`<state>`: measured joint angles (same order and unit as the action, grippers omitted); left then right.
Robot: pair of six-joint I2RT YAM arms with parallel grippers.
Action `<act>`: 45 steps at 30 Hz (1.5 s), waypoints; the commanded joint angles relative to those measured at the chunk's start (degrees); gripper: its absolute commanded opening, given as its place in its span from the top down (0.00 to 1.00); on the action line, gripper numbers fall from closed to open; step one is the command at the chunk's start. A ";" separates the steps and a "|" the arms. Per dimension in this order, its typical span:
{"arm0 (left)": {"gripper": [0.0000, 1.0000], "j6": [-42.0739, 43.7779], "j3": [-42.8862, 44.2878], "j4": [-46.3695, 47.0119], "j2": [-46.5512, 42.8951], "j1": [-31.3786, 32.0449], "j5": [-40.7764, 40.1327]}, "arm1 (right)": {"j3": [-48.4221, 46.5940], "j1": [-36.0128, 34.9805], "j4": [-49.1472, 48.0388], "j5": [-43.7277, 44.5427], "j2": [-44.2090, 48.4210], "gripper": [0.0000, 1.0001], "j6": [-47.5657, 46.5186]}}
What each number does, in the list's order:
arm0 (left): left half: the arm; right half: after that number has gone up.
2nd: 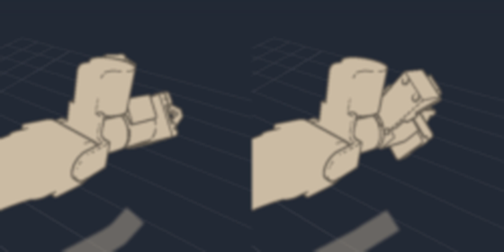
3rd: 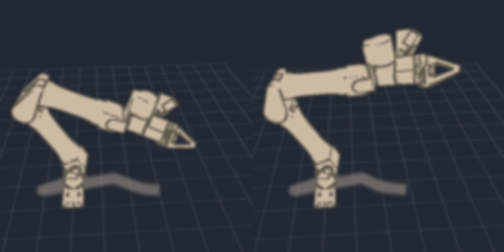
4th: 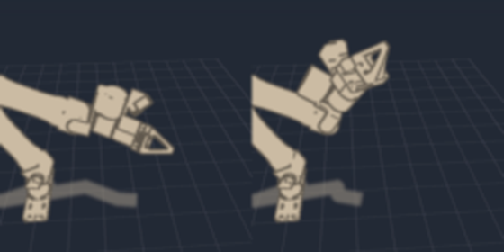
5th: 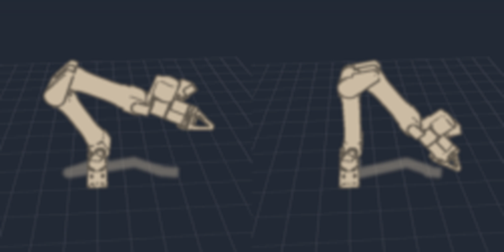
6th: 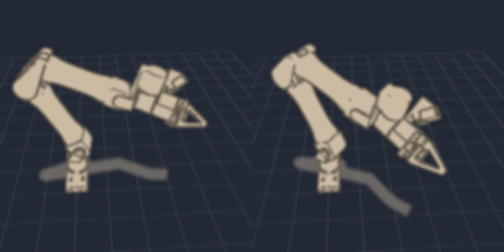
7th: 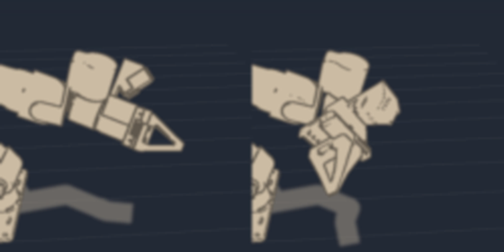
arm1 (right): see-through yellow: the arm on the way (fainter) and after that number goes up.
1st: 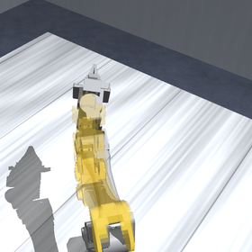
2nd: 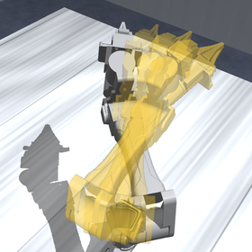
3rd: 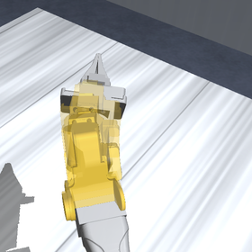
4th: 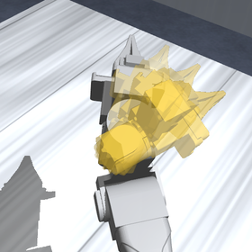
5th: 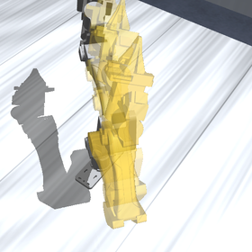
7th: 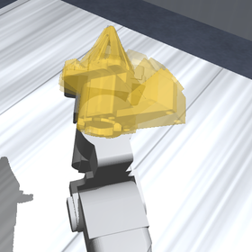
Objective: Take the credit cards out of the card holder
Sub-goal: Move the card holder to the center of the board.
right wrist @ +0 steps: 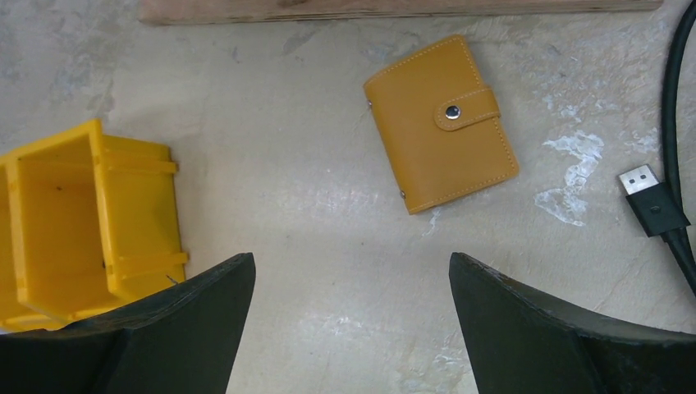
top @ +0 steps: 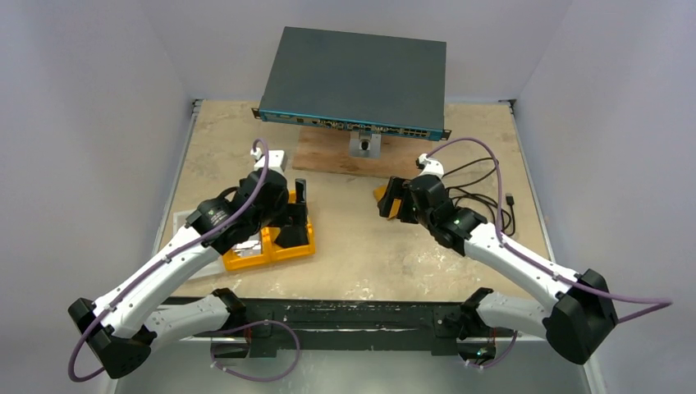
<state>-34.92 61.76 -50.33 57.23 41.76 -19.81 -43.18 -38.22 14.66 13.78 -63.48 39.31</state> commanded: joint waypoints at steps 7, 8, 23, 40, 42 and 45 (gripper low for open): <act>0.00 -2.79 -1.54 -1.12 -1.71 -0.64 0.49 | -5.05 0.03 -5.60 7.91 -11.40 0.30 -1.51; 0.00 -2.78 -1.69 -1.43 -1.92 -0.81 0.60 | -5.40 0.02 -6.11 9.10 -12.61 0.32 -1.84; 0.00 -1.36 -1.99 -3.24 -4.44 -3.15 2.33 | -7.42 4.49 -14.26 14.51 -25.41 0.61 -4.15; 0.00 -1.39 -1.79 -3.47 -4.40 -3.79 3.09 | -10.14 4.34 -11.11 16.69 -36.01 0.74 -0.62; 0.00 -1.62 -1.92 -3.23 -4.25 -3.84 3.56 | -9.46 3.75 -10.02 16.83 -35.65 0.76 0.51; 0.00 -2.01 -2.49 -2.33 -4.03 -3.86 3.88 | -8.69 2.00 -7.38 17.24 -35.33 0.84 2.64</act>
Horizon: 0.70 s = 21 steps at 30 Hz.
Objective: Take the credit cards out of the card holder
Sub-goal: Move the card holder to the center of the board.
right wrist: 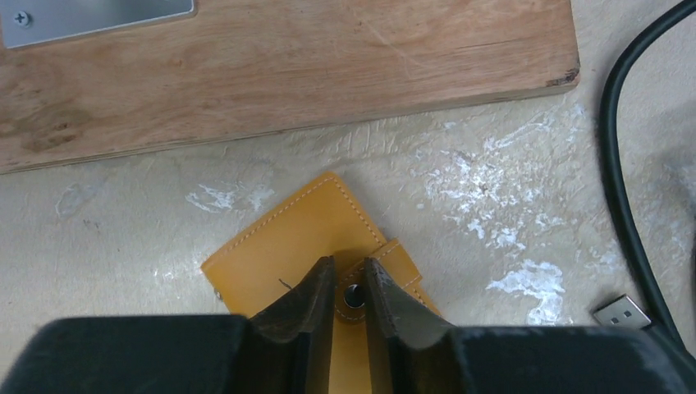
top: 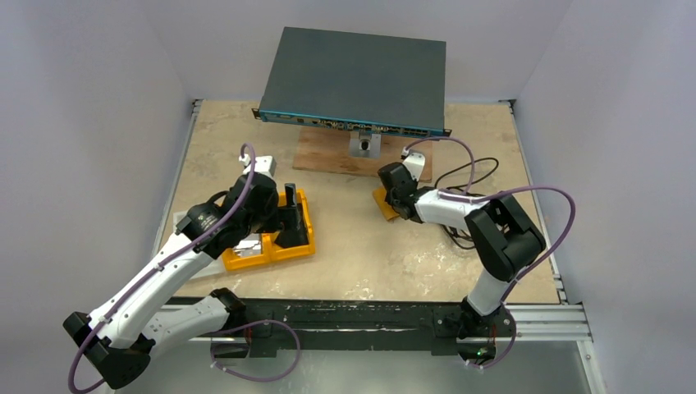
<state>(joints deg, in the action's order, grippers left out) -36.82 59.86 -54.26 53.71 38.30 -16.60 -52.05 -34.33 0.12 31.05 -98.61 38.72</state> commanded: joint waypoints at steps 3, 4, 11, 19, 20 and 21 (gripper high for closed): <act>0.00 -0.72 -0.74 2.04 0.36 -0.51 1.53 | 0.46 -4.87 11.01 0.17 0.82 0.90 5.84; 0.00 -0.86 -0.93 2.44 0.52 -0.51 1.90 | 1.27 -5.75 11.64 -0.07 1.56 0.91 6.80; 0.01 -2.87 -3.55 5.07 1.63 -0.51 4.88 | 5.64 -10.86 14.70 -5.32 7.78 0.98 13.22; 0.01 -4.48 -5.83 6.36 1.23 -0.44 7.06 | 5.31 -14.10 18.13 -2.27 11.64 0.72 12.37; 0.01 -4.42 -5.89 6.29 1.11 -0.48 7.18 | 5.03 -14.12 18.86 -1.12 12.12 0.70 11.44; 0.01 -4.35 -5.97 6.09 1.01 -0.46 7.13 | 4.62 -14.10 19.78 -0.21 12.56 0.70 10.62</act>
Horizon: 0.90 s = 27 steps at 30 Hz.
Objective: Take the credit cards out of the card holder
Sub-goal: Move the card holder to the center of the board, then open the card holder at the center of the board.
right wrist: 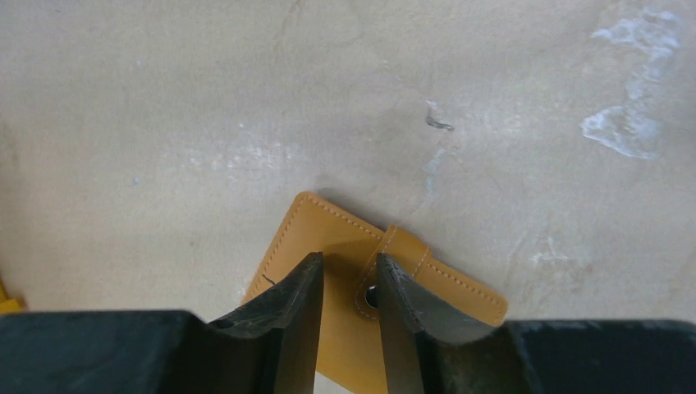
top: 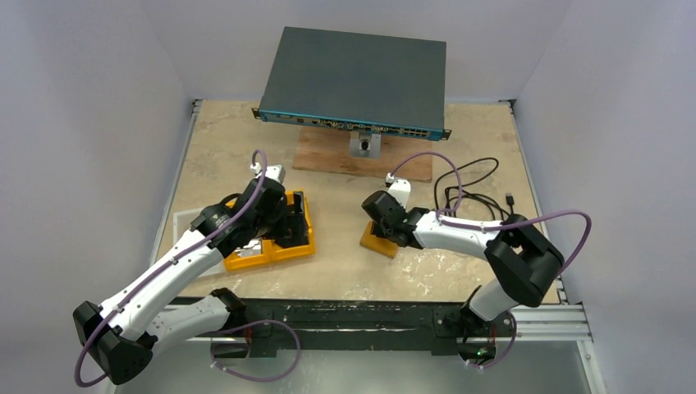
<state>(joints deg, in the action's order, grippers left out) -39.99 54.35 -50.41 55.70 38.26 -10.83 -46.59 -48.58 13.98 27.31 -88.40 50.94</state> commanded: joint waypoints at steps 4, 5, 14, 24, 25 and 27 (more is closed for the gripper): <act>0.01 -0.64 -0.90 1.55 -1.77 -0.42 0.91 | -2.11 0.15 9.57 5.10 3.61 0.72 -4.29; 0.01 -0.62 -1.17 1.60 -1.99 -0.46 0.88 | -2.52 0.13 10.28 4.99 3.59 0.72 -4.84; 0.01 -1.71 -2.41 3.35 -1.43 -0.47 2.94 | -4.11 -3.22 10.62 4.77 3.86 0.70 -7.96; 0.02 -1.95 -3.00 4.12 -1.02 -0.44 3.94 | -5.21 -3.62 12.43 5.13 -2.21 0.72 -7.81; 0.02 -2.02 -3.12 4.16 -0.98 -0.45 4.06 | -4.88 -3.62 12.47 4.97 -2.50 0.72 -7.52; 0.02 -2.11 -3.20 4.18 -1.03 -0.46 4.23 | -4.11 -3.61 12.49 4.63 -2.79 0.74 -6.74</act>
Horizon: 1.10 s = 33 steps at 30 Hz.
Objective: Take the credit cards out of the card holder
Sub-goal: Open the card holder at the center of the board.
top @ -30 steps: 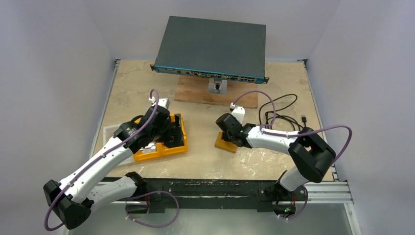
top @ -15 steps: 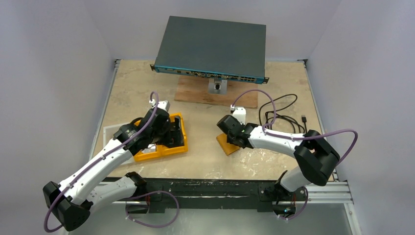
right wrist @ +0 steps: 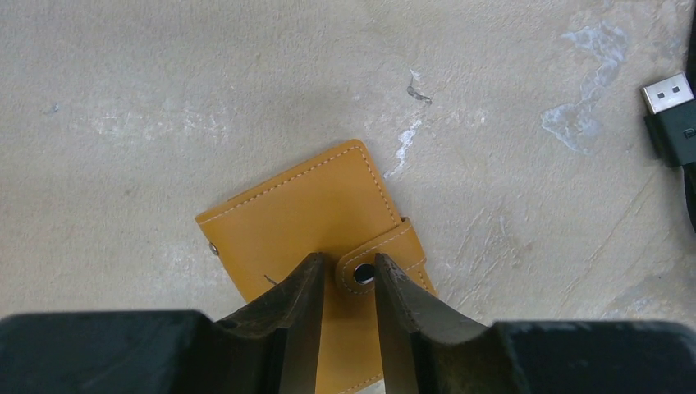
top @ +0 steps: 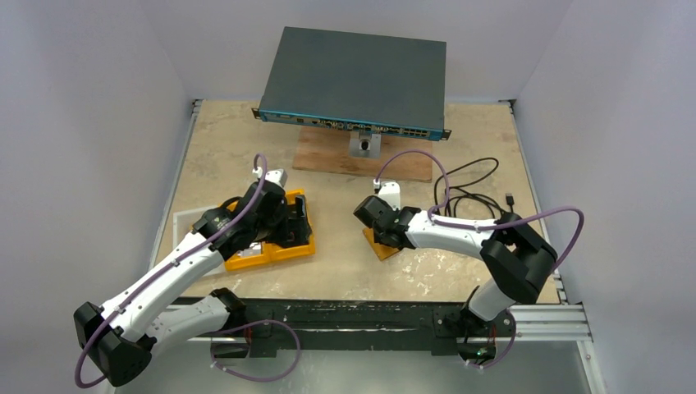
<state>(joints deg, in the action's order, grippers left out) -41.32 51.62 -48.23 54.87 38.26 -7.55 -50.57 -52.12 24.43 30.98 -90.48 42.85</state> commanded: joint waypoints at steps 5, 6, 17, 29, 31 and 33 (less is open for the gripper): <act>0.02 -0.95 -0.76 2.39 -0.02 -0.43 1.31 | 1.22 -0.08 2.51 -0.58 -1.02 0.82 2.46; 0.02 -1.02 -0.83 2.54 0.09 -0.46 1.50 | 1.59 -0.09 2.32 -1.46 -0.78 0.85 2.80; 0.06 -3.21 -2.92 9.36 3.49 -0.46 9.65 | 2.51 -0.07 -2.29 -18.40 5.35 1.00 7.39; 0.54 -8.29 -4.42 25.76 15.63 4.03 21.56 | 6.26 -0.18 -6.89 -23.06 12.72 1.00 15.78; 0.57 -8.68 -3.80 26.99 17.99 5.32 22.11 | 6.40 -0.18 -6.62 -22.74 13.72 1.00 16.07; 0.58 -8.51 -3.22 27.14 19.92 6.19 22.10 | 6.17 -0.18 -5.47 -21.84 15.08 1.00 16.24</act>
<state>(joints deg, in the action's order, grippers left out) -48.56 46.28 -26.26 72.18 42.70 11.86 -44.45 -52.12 20.12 9.17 -78.70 56.66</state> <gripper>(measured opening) 0.434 0.052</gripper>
